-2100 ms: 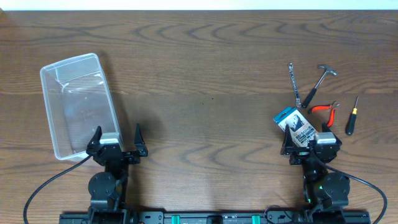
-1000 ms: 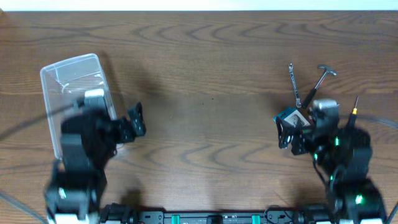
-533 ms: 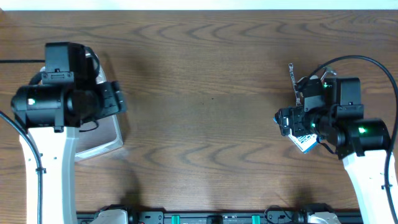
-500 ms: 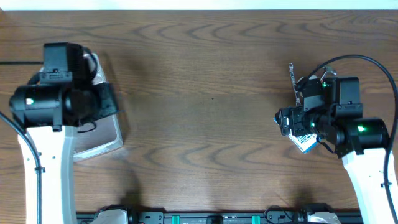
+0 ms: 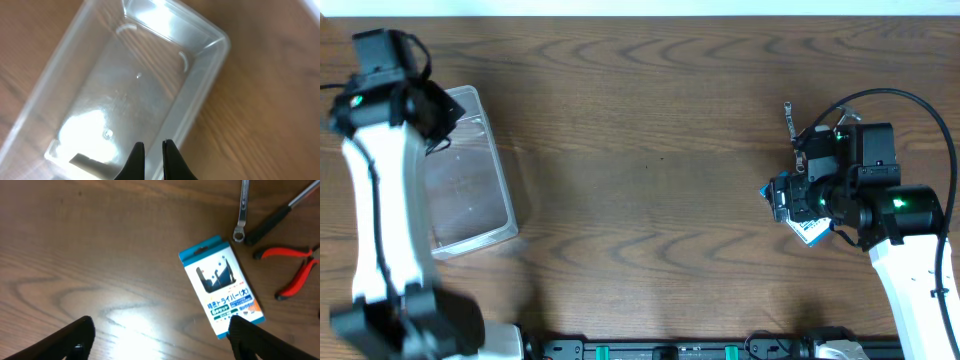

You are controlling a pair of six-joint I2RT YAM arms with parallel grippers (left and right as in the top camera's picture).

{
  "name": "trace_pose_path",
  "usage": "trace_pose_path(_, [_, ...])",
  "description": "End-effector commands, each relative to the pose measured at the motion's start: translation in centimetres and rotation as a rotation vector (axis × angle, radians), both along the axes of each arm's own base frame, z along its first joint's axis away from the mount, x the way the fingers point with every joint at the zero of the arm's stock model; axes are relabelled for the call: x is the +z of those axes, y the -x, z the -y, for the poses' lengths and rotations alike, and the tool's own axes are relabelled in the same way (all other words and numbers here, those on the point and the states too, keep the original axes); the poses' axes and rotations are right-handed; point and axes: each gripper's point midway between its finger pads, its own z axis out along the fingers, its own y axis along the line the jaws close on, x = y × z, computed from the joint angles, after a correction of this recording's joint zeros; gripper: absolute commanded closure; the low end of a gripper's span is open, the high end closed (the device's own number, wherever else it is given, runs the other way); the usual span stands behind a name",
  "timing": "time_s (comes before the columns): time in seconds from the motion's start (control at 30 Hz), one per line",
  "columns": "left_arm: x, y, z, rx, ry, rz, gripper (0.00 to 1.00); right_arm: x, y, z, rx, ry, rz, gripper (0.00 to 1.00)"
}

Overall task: Pack container
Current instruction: 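Reach the left gripper to the clear container's rim and grasp it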

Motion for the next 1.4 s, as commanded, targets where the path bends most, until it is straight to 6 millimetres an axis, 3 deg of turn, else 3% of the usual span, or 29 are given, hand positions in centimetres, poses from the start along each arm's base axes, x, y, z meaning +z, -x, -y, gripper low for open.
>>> trace_pose_path(0.0, [-6.1, -1.3, -0.6, 0.065, 0.057, -0.125, 0.94, 0.4, 0.4, -0.2, 0.017, 0.007, -0.007, 0.04])
trace_pose_path(0.13, [-10.7, -2.9, 0.2, 0.052, 0.143, -0.178, 0.94, 0.3, 0.8, -0.1, 0.022, 0.010, -0.020, 0.03])
trace_pose_path(0.27, [-13.2, -5.4, 3.3, -0.104, 0.303, -0.141, 0.94, 0.3, 0.9, -0.1, 0.022, 0.010, -0.022, 0.03])
trace_pose_path(0.37, [-13.5, -6.8, 6.2, -0.263, 0.424, -0.081, 0.94, 0.3, 0.9, -0.1, 0.022, 0.010, -0.023, 0.03])
trace_pose_path(0.5, [-12.3, -7.6, 10.6, -0.510, 0.529, -0.002, 0.94, 0.3, 0.8, -0.1, 0.022, 0.011, -0.021, 0.02])
trace_pose_path(0.63, [-11.0, -6.3, 16.2, -0.729, 0.645, 0.015, 0.94, 0.4, 0.6, -0.1, 0.022, 0.010, -0.010, 0.02])
trace_pose_path(0.83, [-11.3, -1.9, 23.4, -0.989, 0.671, -0.122, 0.94, 0.9, -0.3, -0.2, 0.022, 0.007, 0.029, 0.02])
trace_pose_path(0.97, [-11.2, 0.4, 25.9, -1.101, 0.675, -0.188, 0.94, 1.0, -0.5, -0.2, 0.021, 0.006, 0.042, 0.02])
trace_pose_path(1.03, [-11.2, 1.2, 26.1, -1.124, 0.665, -0.217, 0.94, 1.0, -0.5, -0.2, 0.021, 0.006, 0.041, 0.02])
trace_pose_path(1.1, [-11.5, 1.5, 24.9, -1.106, 0.591, -0.271, 0.94, 1.0, -0.5, -0.2, 0.021, 0.006, 0.042, 0.02])
trace_pose_path(1.2, [-11.2, 0.6, 20.2, -0.955, 0.370, -0.357, 0.94, 1.0, -0.5, -0.2, 0.032, 0.011, 0.043, 0.02])
trace_pose_path(1.27, [-9.1, -0.4, 15.7, -0.790, 0.193, -0.375, 0.95, 1.0, -0.5, -0.3, 0.050, 0.020, 0.048, 0.02])
trace_pose_path(1.37, [-3.5, -0.9, 10.9, -0.630, 0.044, -0.303, 0.94, 1.0, -0.5, -0.2, 0.051, 0.020, 0.048, 0.02])
